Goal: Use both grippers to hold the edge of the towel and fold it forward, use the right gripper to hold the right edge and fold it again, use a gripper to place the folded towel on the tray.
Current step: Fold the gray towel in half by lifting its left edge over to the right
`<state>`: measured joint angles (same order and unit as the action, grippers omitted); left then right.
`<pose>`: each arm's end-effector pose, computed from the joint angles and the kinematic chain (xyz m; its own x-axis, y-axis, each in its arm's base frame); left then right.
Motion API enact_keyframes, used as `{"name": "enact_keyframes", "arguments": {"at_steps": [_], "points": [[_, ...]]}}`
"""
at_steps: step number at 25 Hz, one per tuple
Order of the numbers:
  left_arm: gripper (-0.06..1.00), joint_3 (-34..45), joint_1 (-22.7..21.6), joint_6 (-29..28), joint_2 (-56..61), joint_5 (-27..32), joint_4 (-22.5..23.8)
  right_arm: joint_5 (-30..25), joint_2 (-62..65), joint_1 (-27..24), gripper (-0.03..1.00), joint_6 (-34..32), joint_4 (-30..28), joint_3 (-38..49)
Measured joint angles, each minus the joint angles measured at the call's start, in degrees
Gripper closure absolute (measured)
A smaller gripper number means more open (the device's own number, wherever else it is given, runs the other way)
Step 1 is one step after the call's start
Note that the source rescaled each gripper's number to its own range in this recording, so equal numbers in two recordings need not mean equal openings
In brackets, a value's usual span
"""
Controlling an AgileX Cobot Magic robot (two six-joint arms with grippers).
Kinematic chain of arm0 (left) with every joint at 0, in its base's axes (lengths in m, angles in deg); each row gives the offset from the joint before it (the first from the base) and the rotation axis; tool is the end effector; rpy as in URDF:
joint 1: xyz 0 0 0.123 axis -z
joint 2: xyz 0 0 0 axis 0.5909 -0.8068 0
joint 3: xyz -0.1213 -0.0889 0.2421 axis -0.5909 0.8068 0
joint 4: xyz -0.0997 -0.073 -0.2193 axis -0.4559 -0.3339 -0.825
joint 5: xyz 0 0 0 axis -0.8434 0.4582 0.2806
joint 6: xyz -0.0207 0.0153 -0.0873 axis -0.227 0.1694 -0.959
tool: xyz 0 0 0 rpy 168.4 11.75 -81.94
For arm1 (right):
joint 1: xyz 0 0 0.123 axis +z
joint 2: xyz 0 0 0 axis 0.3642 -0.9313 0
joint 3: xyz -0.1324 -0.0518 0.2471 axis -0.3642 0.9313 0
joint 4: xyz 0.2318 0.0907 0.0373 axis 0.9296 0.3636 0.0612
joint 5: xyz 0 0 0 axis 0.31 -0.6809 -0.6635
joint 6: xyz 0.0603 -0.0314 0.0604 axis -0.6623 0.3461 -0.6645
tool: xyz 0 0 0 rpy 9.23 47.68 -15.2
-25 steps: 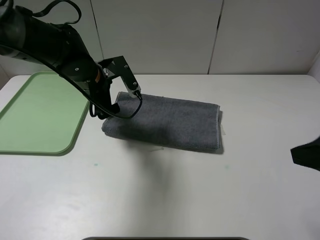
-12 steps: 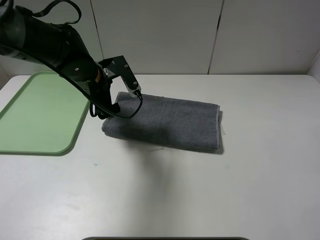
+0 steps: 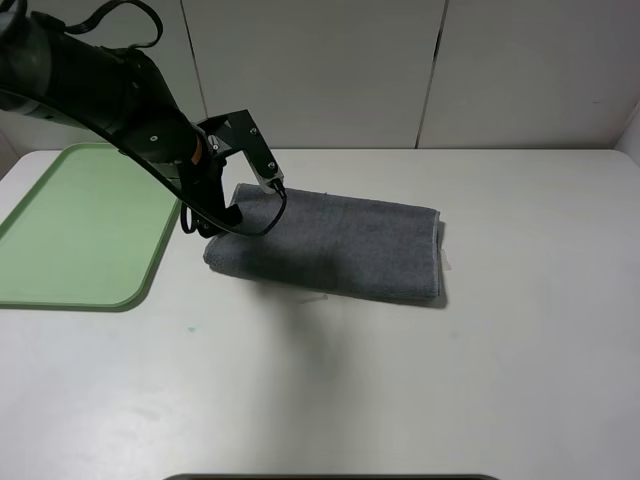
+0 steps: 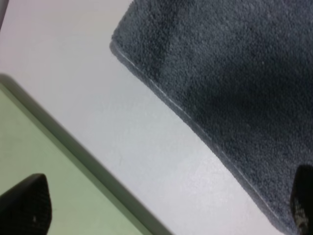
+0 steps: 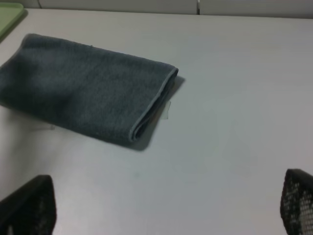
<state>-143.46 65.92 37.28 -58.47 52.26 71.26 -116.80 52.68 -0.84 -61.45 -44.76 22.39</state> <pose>0.3464 -0.1747 0.1636 -0.3116 0.8854 -0.3448 0.7321 0.4550 0.5069 -0.0026 -0.0054 0.2790 -0.4239 -0.0558 -0.9040 -0.2712 0.9601 0.0679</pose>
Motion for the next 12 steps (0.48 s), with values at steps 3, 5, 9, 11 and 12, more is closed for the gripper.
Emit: {"name": "enact_keyframes", "arguments": {"at_steps": [3, 5, 9, 11, 12], "points": [[-0.04, 0.0, 0.0, -0.06, 0.0, 0.0, 0.0, 0.0, 0.0, -1.64, -0.03, 0.0, 0.0, 0.0], [-0.04, 0.0, 0.0, -0.06, 0.0, 0.0, 0.0, 0.0, 0.0, -4.32, -0.03, 0.0, 0.0, 0.0], [-0.04, 0.0, 0.0, -0.06, 0.0, 0.0, 0.0, 0.0, 0.0, -12.87, -0.03, 0.0, 0.0, 0.0], [-0.04, 0.0, 0.0, -0.06, 0.0, 0.0, 0.0, 0.0, 0.0, -17.03, -0.03, 0.0, 0.0, 0.0], [-0.04, 0.0, 0.0, -0.11, 0.0, 0.0, 0.0, 0.0, 0.0, -18.77, -0.03, 0.0, 0.0, 0.0]]}}
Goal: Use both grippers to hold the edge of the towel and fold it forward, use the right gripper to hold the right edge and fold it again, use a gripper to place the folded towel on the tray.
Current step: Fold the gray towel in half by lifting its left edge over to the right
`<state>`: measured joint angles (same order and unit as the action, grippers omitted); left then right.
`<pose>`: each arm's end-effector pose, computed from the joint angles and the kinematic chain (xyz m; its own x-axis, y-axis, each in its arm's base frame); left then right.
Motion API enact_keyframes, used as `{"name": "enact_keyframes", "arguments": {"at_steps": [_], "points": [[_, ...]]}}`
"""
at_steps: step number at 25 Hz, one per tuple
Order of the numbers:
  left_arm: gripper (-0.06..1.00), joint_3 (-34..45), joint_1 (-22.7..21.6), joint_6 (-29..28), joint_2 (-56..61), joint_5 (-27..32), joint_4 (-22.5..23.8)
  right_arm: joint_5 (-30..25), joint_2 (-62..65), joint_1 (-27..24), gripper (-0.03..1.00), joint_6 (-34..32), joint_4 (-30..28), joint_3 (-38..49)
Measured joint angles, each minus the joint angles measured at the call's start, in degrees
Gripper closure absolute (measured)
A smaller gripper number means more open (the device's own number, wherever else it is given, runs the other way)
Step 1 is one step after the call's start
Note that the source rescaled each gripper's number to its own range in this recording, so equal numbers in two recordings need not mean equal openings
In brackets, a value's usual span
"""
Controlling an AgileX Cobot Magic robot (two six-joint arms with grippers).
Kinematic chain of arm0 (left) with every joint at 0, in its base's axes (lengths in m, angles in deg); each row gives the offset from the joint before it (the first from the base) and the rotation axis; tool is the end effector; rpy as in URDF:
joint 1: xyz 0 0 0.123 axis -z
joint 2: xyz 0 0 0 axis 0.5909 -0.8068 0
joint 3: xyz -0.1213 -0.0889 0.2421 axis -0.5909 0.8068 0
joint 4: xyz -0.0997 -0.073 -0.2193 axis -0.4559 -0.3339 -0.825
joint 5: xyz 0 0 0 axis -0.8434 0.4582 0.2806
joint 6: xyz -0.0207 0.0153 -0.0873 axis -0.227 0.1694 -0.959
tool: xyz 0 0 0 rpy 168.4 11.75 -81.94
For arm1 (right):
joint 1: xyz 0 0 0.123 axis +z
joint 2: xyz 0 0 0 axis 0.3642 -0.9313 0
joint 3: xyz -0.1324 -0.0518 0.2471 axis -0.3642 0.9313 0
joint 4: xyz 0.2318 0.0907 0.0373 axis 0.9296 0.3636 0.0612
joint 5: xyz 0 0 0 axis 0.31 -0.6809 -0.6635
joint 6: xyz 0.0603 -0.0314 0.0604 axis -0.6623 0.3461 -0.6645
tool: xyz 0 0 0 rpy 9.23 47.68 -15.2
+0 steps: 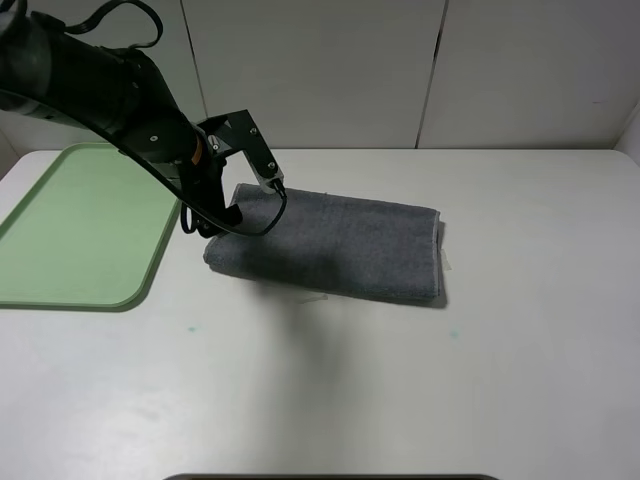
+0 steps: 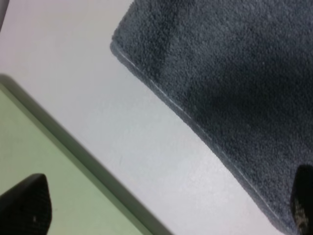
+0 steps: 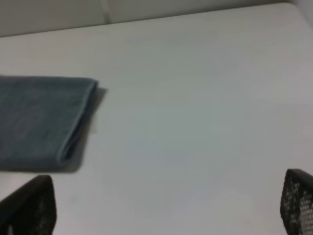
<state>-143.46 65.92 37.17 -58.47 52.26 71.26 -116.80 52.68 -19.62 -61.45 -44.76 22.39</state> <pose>0.3464 -0.1747 0.1636 -0.3130 0.8846 -0.3458 0.7315 0.4567 0.5062 -0.0042 -0.0043 0.2790 -0.4193 0.0836 -0.9040 0.0523 0.9963 0.0679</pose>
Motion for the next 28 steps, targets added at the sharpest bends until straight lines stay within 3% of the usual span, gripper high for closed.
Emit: {"name": "enact_keyframes", "arguments": {"at_steps": [5, 14, 21, 28], "points": [[-0.04, 0.0, 0.0, -4.29, 0.0, 0.0, 0.0, 0.0, 0.0, -4.48, -0.03, 0.0, 0.0, 0.0], [-0.04, 0.0, 0.0, -26.33, 0.0, 0.0, 0.0, 0.0, 0.0, -4.58, -0.03, 0.0, 0.0, 0.0], [-0.04, 0.0, -0.41, -38.78, -0.57, -0.56, 0.0, 0.0, 0.0, -4.58, -0.03, 0.0, 0.0, 0.0], [-0.04, 0.0, -2.41, -42.58, -7.34, -7.01, -0.05, 0.0, 0.0, -4.58, -0.03, 0.0, 0.0, 0.0]]}}
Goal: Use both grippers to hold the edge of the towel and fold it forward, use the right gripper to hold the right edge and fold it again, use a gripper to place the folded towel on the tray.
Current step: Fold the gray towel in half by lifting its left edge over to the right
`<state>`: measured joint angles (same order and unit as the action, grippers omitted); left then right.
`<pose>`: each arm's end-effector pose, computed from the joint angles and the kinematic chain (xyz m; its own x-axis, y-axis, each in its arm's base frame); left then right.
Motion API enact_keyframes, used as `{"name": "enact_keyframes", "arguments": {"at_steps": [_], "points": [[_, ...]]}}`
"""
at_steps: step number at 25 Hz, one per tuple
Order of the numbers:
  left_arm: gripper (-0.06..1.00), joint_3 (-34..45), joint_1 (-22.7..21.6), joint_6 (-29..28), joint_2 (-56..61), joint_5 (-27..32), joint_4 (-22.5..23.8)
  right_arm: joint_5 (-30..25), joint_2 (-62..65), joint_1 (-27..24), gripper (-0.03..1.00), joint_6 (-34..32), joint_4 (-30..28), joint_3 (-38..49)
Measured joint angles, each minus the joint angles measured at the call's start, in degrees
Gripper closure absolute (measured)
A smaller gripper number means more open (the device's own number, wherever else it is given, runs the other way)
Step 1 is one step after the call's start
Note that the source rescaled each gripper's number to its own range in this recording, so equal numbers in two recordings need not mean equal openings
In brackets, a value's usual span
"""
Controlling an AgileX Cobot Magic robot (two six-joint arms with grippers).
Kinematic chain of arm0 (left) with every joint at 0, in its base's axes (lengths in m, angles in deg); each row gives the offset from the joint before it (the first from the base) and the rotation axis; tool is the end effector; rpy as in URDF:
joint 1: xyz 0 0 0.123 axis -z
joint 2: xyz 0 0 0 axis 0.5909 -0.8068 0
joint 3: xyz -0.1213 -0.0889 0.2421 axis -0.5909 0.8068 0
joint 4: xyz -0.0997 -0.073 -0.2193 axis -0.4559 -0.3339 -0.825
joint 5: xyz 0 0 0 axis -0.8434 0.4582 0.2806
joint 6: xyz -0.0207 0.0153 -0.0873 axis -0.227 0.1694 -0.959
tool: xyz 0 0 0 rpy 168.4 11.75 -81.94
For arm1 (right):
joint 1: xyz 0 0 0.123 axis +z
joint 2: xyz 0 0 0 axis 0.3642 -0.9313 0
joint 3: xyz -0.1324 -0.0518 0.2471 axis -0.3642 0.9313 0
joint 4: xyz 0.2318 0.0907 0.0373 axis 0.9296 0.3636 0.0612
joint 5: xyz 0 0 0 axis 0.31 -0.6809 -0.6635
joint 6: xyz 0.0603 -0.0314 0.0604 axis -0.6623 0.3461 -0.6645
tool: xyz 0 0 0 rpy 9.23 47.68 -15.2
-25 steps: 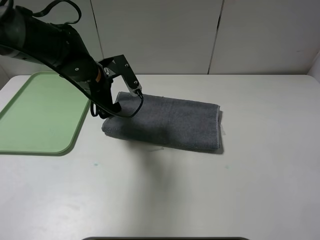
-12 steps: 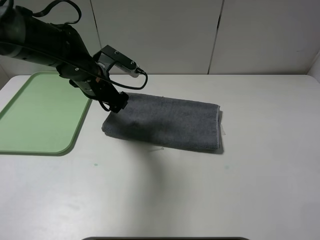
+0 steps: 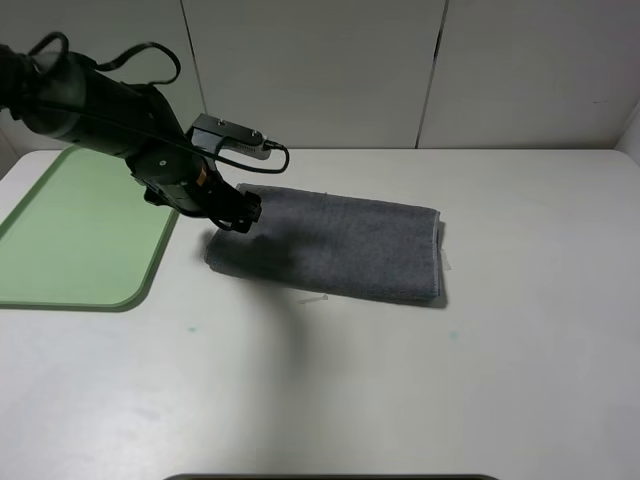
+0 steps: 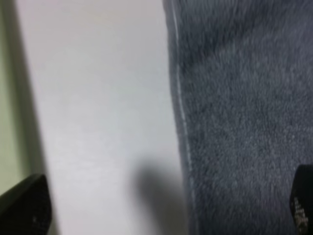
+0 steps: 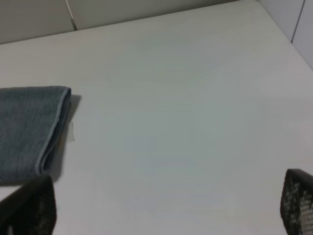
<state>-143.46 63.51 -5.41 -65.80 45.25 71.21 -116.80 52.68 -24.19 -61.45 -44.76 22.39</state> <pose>0.3590 -0.1709 0.1171 -0.7539 0.3360 -0.5646 0.3490 0.9329 0.0891 -0.0045 -0.0040 0.2790 -0.4113 0.1167 -0.9040 0.1315 0.9890 0.0679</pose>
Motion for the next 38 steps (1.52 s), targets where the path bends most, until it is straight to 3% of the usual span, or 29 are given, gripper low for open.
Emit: {"name": "enact_keyframes", "arguments": {"at_steps": [14, 19, 30, 32, 38], "points": [[0.01, -0.06, -0.13, -1.28, -5.78, -11.47, -1.7, 0.0, 0.0, 0.0, -0.03, 0.0, -0.05, 0.0], [0.2, -0.29, -0.13, -1.45, -6.59, -14.08, -1.91, 0.0, 0.0, 0.0, -0.03, 0.0, -0.05, 0.0], [0.82, -0.29, 0.0, -1.45, -7.15, -16.51, -1.91, 0.0, 0.0, 0.0, -0.03, 0.0, -0.05, 0.0], [0.87, -0.29, 0.0, -1.45, -7.15, -16.51, -1.91, 0.0, 0.0, 0.0, -0.03, 0.0, -0.05, 0.0], [0.87, -0.29, 0.0, -1.81, -6.5, -14.53, -1.91, 0.0, 0.0, 0.0, -0.03, 0.0, -0.05, 0.0]]}}
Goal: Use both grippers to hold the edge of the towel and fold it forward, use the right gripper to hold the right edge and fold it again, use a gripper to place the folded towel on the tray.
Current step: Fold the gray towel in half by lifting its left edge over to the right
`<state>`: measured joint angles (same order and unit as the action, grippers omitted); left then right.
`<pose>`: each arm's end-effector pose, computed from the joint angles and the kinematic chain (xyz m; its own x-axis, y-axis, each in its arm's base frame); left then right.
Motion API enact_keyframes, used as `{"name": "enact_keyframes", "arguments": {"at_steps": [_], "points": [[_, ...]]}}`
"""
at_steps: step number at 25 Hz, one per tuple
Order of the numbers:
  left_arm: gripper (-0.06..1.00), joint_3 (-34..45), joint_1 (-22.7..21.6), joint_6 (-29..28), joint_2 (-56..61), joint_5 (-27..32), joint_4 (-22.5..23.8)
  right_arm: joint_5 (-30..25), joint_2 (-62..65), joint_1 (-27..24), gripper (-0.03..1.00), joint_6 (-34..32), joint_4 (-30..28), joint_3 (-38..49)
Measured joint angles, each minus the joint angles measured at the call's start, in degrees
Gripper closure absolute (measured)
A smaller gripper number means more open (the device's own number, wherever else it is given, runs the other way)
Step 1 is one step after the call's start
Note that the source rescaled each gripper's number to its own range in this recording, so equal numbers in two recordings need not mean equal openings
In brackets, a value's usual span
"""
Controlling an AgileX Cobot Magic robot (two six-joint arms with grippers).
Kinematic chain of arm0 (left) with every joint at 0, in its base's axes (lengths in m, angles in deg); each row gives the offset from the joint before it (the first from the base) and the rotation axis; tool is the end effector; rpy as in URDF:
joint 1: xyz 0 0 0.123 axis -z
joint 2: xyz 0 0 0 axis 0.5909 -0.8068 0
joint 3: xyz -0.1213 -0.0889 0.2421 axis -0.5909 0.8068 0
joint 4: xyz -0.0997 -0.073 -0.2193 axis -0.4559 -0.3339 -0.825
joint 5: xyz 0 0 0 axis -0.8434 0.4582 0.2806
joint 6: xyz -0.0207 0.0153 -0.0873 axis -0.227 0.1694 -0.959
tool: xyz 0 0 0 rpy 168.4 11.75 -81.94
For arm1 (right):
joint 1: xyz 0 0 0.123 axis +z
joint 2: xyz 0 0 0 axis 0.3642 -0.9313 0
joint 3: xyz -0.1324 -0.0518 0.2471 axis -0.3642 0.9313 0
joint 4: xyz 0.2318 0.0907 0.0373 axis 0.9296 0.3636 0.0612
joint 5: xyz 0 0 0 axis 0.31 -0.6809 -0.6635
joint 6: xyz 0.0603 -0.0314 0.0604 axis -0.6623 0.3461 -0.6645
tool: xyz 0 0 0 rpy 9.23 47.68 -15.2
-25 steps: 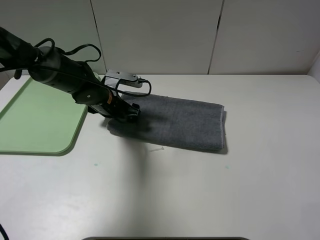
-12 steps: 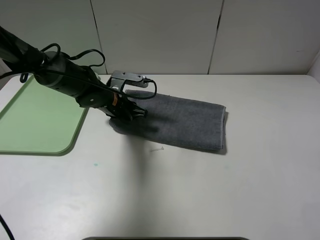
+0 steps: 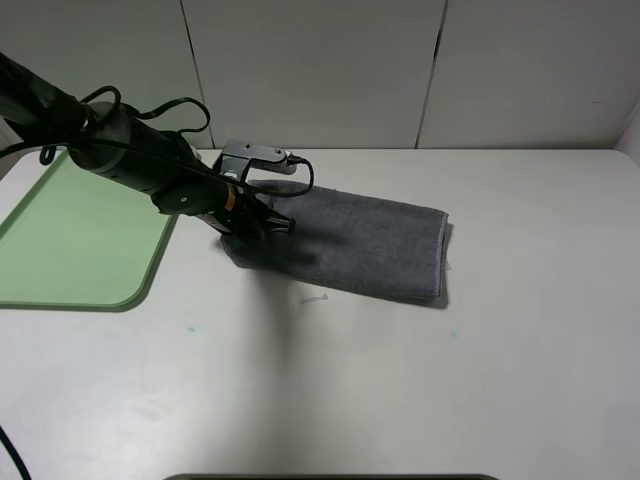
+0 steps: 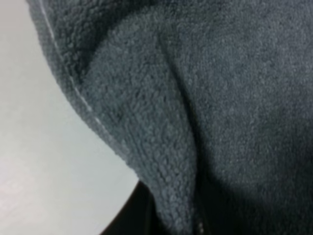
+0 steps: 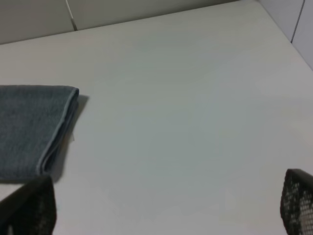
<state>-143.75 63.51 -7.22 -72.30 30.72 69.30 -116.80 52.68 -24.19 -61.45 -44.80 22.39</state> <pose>0.3637 -0.1903 0.0820 -0.7366 0.2660 -0.6218 0.4002 0.9126 -0.0836 -0.0045 -0.0040 0.2790 -0.4113 0.1164 -0.9040 0.1319 0.9890 0.0673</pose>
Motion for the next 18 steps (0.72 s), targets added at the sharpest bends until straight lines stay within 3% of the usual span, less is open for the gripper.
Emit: {"name": "enact_keyframes", "arguments": {"at_steps": [7, 18], "points": [[0.87, 0.34, -0.06, 1.99, 5.02, 12.24, 0.47, 0.0, 0.0, 0.0, -0.03, 0.0, 0.0, 0.0], [0.87, 0.34, -0.06, 3.83, 15.73, 20.2, 0.46, 0.0, 0.0, 0.0, -0.03, 0.0, 0.0, 0.0]]}}
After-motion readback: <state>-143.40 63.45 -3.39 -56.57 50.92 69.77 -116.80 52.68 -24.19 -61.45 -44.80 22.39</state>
